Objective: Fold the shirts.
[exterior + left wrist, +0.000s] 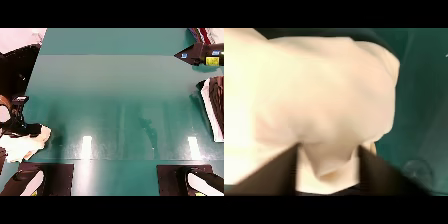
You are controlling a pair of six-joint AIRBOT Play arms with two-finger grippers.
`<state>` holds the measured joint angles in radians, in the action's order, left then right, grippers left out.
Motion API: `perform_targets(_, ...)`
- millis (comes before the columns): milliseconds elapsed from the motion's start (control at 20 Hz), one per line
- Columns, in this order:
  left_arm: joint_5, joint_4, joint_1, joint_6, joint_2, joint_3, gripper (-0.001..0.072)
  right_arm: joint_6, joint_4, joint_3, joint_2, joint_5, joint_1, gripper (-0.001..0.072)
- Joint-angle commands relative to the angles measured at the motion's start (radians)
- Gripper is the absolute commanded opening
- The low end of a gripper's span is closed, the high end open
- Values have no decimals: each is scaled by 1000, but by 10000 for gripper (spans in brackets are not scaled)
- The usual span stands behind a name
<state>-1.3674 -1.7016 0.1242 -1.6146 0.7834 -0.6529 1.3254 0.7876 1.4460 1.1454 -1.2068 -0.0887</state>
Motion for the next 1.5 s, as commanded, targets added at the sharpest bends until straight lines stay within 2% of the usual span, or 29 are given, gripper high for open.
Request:
perform_targets(0,23,-5,8,-35,-3,10,35,0,-1,0,0,1,0,17)
perform_targets(200,-4,32,6,-34,-3,-266,24,0,-55,1,-8,2,29,17)
perform_targets(350,-39,228,6,15,-3,-623,23,0,-150,1,-51,24,84,16)
perform_targets(500,-20,465,6,58,-3,-900,22,0,-166,1,-109,66,119,16)
perform_targets(750,97,621,6,126,-1,-1055,21,0,-165,1,-198,158,127,16)
perform_targets(900,72,703,4,148,47,-1056,20,0,-165,1,-219,191,127,16)
perform_targets(1050,53,666,-183,149,148,-1056,20,0,-163,18,-212,179,127,16)
perform_targets(1250,31,438,-600,148,379,-1056,21,0,-159,109,-154,126,127,16)
perform_targets(1350,-2,422,-753,150,526,-1056,25,1,-159,161,-119,80,127,16)
perform_targets(1450,-2,422,-857,187,663,-1056,34,2,-160,201,-92,32,127,16)
